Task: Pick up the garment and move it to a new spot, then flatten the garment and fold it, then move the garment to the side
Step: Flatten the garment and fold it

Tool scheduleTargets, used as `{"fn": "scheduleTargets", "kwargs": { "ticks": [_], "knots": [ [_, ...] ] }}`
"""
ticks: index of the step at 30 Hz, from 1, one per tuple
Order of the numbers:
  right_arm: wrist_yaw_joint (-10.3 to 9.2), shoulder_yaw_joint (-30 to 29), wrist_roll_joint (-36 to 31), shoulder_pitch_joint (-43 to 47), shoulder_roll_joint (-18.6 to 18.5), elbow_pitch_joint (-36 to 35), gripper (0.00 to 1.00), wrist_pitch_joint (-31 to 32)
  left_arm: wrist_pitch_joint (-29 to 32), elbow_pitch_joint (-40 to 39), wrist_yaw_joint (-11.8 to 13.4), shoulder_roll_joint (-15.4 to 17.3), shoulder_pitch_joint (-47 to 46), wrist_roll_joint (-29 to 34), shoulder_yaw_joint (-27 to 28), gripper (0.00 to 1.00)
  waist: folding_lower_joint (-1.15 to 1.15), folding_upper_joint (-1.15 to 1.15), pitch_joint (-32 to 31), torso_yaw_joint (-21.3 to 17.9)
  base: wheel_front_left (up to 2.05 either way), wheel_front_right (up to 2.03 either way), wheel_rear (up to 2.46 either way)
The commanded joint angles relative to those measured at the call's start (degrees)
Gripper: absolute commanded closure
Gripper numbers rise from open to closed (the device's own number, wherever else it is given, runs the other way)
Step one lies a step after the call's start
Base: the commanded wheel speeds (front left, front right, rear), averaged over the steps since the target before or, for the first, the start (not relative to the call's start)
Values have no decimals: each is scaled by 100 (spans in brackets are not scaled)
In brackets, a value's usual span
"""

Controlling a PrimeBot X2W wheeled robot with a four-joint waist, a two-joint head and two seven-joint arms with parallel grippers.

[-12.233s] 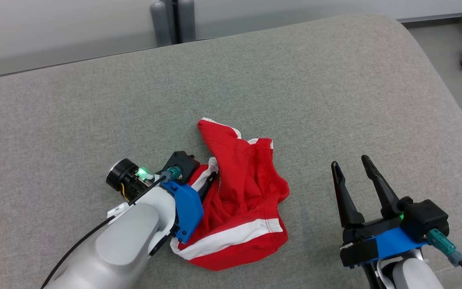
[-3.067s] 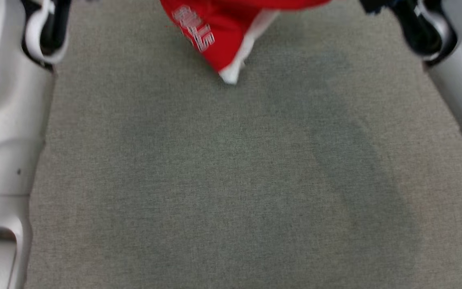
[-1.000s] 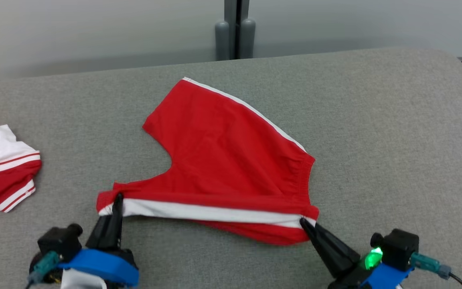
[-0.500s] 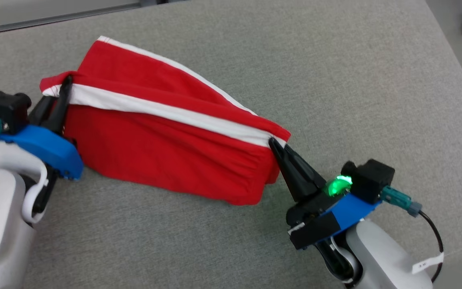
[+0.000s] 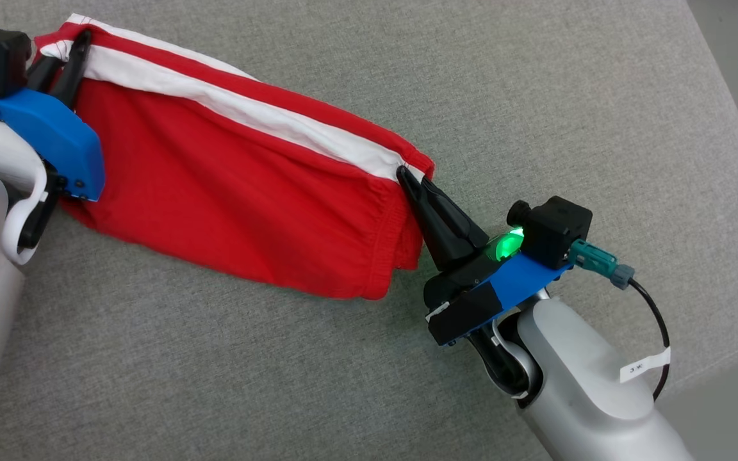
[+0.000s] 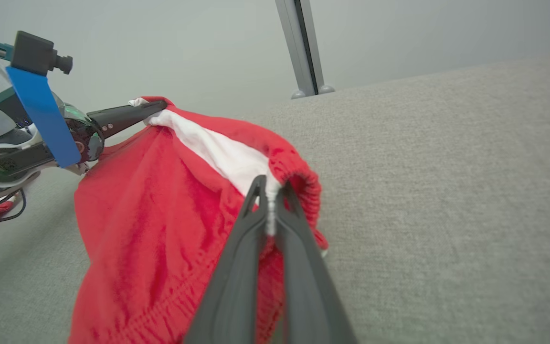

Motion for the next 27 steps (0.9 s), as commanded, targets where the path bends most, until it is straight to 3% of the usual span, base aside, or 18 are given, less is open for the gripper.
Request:
{"fn": "scheduleTargets", "kwargs": {
  "ticks": [1,2,8,14,21,27],
  "knots": [
    [2,10,88,-124,12,23,51,-21,-68,148,-5,35,-190,-63,-73,53,-1,-2,9,-11,0,0,0],
    [2,54,162,-127,15,23,0,-20,-135,252,-6,34,-252,-67,-126,0,-1,-2,5,-6,0,0,0],
    [1,69,68,46,8,12,0,-20,-567,650,-6,-48,-436,-202,-303,0,-1,-2,-137,70,0,0,0],
    [1,-444,-466,763,-2,-253,0,-20,-1004,993,-6,-85,-457,-431,-409,0,-1,-2,-506,231,0,0,0],
    [2,-1383,-1243,1935,-27,-1427,0,-20,-1124,1290,-7,6,-262,-661,-633,0,-1,-2,-815,214,0,0,0],
    [1,-1676,-1701,2472,-6,-2095,0,-20,-915,1432,-7,94,-126,-861,-763,0,-1,-2,-840,127,0,0,0]
  ]
}}
